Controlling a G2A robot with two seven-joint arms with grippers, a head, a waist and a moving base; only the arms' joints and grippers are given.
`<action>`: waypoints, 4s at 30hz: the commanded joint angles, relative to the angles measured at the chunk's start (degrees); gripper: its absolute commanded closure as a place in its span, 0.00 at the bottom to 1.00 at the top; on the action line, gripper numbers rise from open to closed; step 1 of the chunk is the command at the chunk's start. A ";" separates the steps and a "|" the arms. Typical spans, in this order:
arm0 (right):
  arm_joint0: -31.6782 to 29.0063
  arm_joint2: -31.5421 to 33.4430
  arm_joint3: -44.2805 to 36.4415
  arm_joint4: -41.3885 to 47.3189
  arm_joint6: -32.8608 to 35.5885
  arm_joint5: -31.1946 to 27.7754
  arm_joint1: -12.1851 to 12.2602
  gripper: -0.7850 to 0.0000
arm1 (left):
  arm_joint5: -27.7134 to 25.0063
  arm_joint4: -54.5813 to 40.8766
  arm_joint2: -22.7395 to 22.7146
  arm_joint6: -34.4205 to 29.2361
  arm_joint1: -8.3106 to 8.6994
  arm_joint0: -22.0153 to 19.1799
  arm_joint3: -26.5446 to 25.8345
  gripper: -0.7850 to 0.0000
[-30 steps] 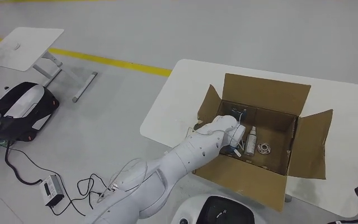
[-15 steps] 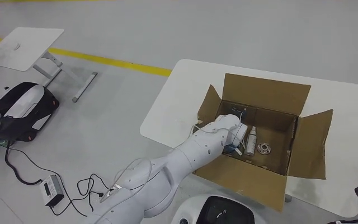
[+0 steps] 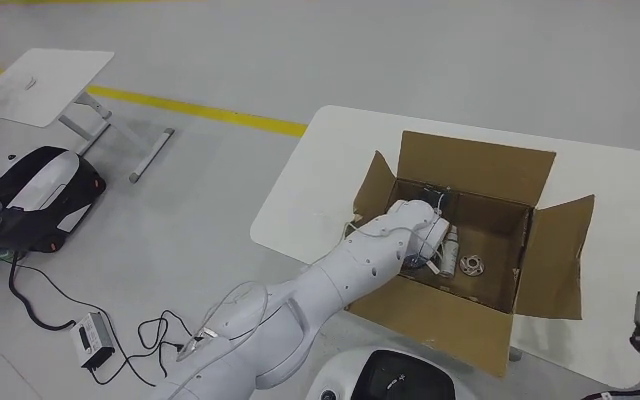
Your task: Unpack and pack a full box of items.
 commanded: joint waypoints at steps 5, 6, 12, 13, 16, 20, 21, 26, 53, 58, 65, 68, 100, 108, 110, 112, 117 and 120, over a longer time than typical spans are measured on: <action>-2.16 2.96 -4.35 7.70 2.03 -4.94 -0.07 0.00 | -0.24 3.46 -3.88 -5.57 2.33 3.00 -13.41 1.00; -2.62 3.39 -5.09 10.71 2.57 -6.56 -0.09 0.00 | -0.13 4.37 -4.63 -6.76 2.79 3.76 -15.92 1.00; -5.20 8.03 -9.39 26.11 10.24 -15.65 0.12 0.00 | -0.23 9.75 -8.91 -12.17 5.05 8.46 -29.79 1.00; -5.50 8.27 -9.73 28.52 11.41 -16.69 0.15 0.00 | -0.31 10.47 -9.55 -12.70 5.32 9.14 -31.61 1.00; -6.08 9.22 -10.88 34.12 15.17 -18.91 0.28 0.00 | -0.70 12.22 -11.39 -14.14 6.00 11.00 -36.49 1.00; -6.60 8.21 -11.53 39.71 20.59 -20.36 0.47 0.00 | -1.58 14.23 -13.24 -15.65 6.63 12.87 -41.00 1.00; -6.58 7.73 -11.49 40.14 22.02 -20.07 0.52 0.00 | -1.72 14.59 -13.65 -15.98 6.74 13.23 -41.90 1.00; -5.75 4.28 -11.71 40.86 26.71 -17.18 0.64 0.00 | -2.45 15.73 -15.35 -16.66 7.13 14.82 -46.02 1.00; 2.75 -8.71 -3.59 36.64 29.21 -6.26 0.53 1.00 | -4.02 17.18 -19.64 -15.81 7.51 18.28 -48.66 1.00; 2.75 -8.71 -3.59 36.64 29.21 -6.26 0.53 1.00 | -4.12 17.06 -19.79 -15.75 7.45 18.45 -48.65 1.00; 2.89 -8.77 -3.41 36.89 28.91 -6.06 0.51 1.00 | -4.26 16.90 -19.78 -15.69 7.34 18.64 -48.51 1.00; 3.34 -8.93 -3.11 36.02 28.10 -5.26 0.51 1.00 | -4.42 16.80 -19.92 -15.74 7.30 18.52 -48.58 1.00; 1.44 -6.46 -0.94 63.01 12.90 7.52 -1.56 1.00 | -5.67 18.99 -26.08 -19.68 8.39 22.43 -65.85 1.00; 0.44 -7.81 -0.71 60.85 9.97 7.42 -1.85 1.00 | -5.43 19.60 -26.09 -21.00 8.46 22.70 -67.78 1.00; 0.44 -7.81 -0.71 60.85 9.97 7.42 -1.85 1.00 | -5.43 19.60 -26.09 -21.00 8.46 22.70 -67.78 1.00; 0.44 -7.81 -0.71 60.85 9.97 7.42 -1.85 1.00 | -5.43 19.60 -26.09 -21.00 8.46 22.70 -67.78 1.00; 0.44 -7.81 -0.71 60.85 9.97 7.42 -1.85 1.00 | -5.43 19.60 -26.09 -21.00 8.46 22.70 -67.78 1.00; 0.44 -7.81 -0.71 60.85 9.97 7.42 -1.85 1.00 | -5.43 19.60 -26.09 -21.00 8.46 22.70 -67.78 1.00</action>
